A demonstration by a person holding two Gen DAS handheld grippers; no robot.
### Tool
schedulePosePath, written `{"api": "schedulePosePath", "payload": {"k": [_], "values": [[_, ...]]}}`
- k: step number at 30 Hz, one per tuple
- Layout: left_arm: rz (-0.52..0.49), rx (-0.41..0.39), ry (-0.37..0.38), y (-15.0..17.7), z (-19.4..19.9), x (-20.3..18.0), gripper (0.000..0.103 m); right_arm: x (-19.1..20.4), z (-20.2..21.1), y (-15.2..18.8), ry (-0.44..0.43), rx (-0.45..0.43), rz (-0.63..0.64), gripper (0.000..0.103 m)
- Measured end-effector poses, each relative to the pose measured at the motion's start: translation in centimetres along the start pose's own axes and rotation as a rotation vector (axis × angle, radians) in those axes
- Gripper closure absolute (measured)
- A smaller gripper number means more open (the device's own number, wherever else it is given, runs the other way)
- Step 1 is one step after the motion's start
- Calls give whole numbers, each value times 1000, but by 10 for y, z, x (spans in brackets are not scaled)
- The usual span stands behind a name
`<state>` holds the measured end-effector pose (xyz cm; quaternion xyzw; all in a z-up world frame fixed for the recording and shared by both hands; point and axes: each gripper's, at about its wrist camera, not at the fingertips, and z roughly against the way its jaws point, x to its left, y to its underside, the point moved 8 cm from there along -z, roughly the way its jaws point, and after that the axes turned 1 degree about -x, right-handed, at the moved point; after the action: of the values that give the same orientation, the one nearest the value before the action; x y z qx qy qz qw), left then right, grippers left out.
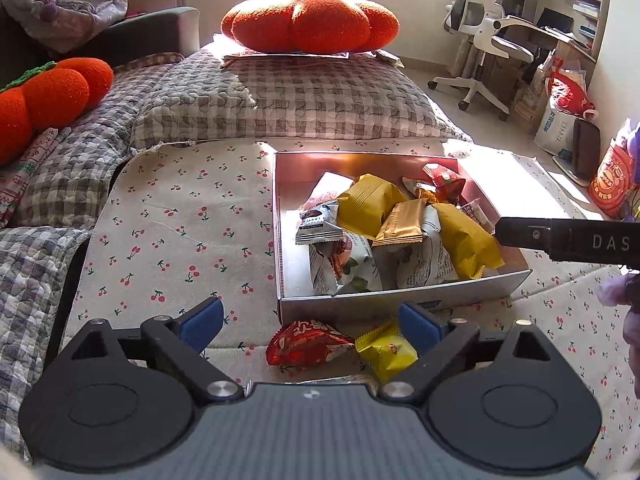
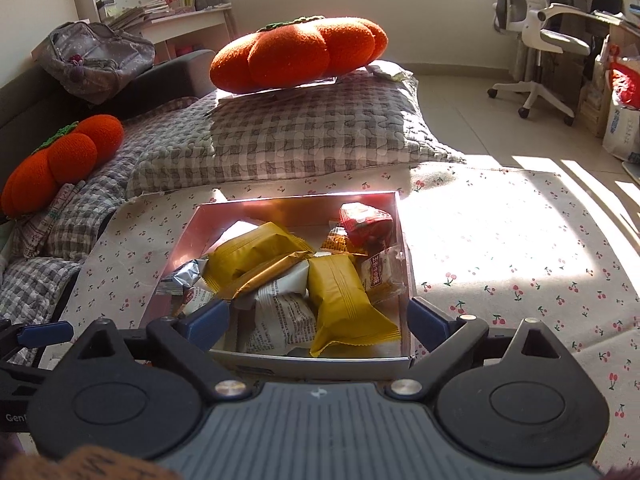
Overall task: Organize snacks
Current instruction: 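Withdraw both tools from the box toward the loose snacks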
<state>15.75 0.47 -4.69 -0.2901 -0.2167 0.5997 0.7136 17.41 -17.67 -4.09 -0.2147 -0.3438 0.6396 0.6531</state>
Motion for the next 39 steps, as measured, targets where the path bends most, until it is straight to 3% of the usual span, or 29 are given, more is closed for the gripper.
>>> {"api": "schedulePosePath", "payload": {"k": [9,23,39], "values": [[-40,6,-10,18,15,11,2,-2,12,12,7,15,27,5],[-88,16,-55,42,23,42,0,23,18,42,10,54,177,4],[-132,24,-59,67,1,76,0,64,4,80,-72,102,304,4]]}}
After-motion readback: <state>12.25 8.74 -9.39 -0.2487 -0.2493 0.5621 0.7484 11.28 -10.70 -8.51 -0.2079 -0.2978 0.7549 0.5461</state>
